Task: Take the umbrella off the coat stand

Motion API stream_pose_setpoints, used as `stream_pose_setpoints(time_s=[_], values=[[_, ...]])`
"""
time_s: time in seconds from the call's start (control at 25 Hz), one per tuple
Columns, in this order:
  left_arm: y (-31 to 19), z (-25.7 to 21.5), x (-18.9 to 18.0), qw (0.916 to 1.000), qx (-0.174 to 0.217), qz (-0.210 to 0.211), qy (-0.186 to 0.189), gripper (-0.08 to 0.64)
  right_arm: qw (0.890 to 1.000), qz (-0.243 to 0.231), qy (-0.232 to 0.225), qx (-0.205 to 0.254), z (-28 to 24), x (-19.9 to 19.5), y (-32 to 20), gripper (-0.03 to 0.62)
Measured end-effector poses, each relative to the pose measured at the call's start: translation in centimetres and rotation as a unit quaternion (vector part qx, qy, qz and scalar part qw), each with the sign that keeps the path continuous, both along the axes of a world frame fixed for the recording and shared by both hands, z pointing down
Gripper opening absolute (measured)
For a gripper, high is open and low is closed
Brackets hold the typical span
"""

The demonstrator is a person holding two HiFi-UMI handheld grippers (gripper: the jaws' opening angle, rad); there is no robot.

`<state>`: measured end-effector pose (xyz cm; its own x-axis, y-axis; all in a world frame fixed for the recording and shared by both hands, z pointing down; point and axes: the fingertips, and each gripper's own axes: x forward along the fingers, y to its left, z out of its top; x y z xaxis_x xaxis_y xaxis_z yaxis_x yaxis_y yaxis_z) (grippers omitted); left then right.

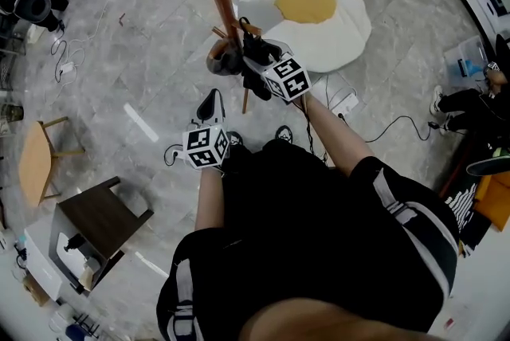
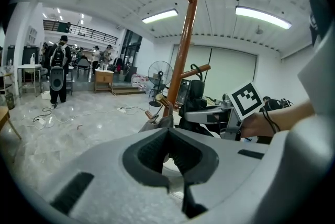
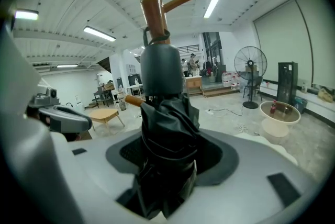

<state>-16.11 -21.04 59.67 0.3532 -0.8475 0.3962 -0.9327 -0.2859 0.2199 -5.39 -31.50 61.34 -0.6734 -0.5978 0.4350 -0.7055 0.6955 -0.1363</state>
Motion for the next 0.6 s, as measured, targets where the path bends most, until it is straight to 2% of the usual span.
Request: stream_pose_setpoints(time_s=[0.32,0.6], values=[[-1.1,0.5,1.3,0.9993,-0.005,0.038,0.006,0.0,1.0,0.024,-0.008,-0.002,-1.0,1.2,0.8,0.245],[-2.2,0.9,3.5,0.9968,-0.009,0.079,0.01,0.0,0.998,0.053,-0.02,0.014,-2.8,2.8,2.0,0.244]])
